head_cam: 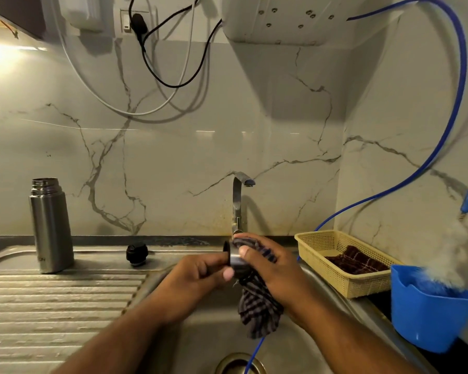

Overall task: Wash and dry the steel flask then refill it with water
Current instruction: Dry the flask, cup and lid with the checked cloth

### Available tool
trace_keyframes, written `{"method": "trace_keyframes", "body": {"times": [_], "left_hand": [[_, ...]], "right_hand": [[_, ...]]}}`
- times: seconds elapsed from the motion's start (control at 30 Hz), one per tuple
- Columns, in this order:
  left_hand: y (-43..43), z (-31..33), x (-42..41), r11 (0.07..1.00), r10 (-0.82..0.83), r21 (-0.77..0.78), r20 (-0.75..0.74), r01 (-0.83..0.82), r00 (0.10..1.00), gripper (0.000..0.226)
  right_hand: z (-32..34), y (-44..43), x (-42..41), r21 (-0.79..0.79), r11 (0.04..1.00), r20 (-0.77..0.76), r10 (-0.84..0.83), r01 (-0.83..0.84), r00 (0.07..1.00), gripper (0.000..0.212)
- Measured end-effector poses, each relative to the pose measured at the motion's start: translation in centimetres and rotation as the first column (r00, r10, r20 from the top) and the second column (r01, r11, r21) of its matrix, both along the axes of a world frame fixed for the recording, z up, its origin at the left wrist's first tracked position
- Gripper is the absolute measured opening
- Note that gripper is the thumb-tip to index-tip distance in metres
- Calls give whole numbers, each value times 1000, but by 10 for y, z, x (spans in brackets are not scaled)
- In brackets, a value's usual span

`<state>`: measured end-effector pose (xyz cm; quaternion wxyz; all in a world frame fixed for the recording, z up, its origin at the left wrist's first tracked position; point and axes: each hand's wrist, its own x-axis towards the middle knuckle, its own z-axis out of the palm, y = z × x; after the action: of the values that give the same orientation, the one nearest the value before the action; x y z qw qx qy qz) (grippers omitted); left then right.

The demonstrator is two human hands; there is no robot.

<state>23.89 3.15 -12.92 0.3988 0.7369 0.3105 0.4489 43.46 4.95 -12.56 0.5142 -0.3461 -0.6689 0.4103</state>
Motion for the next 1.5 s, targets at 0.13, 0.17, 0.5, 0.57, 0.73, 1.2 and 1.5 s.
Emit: {"method": "trace_keyframes", "body": {"times": [0.13, 0.17, 0.5, 0.57, 0.73, 1.2, 1.5], "left_hand": [[9, -5, -11, 882, 69, -455, 385, 124, 920, 43], [13, -7, -15, 893, 109, -445, 361, 69, 926, 41], [-2, -4, 3, 968, 172, 227, -284, -108, 943, 26], [-2, -4, 3, 995, 90, -26, -74, -92, 993, 27], [8, -9, -7, 915, 66, -401, 261, 46, 963, 49], [0, -3, 5, 928, 16, -359, 292, 94, 956, 34], [4, -8, 2, 985, 157, 110, -214, -136, 964, 20]], "right_hand": [[-9, -3, -3, 416, 906, 326, -230, 80, 917, 38], [-11, -3, -6, 449, 891, 358, -250, 69, 900, 41], [-3, 0, -2, -247, 969, -91, -25, 2, 996, 19], [-7, 0, -1, -53, 995, 67, -83, 86, 994, 18], [-9, -9, -5, 343, 936, 331, -201, 81, 922, 34], [-5, -5, -2, 93, 987, 192, -148, 132, 970, 19], [-4, 4, 2, -144, 980, 48, -130, 136, 990, 18]]}}
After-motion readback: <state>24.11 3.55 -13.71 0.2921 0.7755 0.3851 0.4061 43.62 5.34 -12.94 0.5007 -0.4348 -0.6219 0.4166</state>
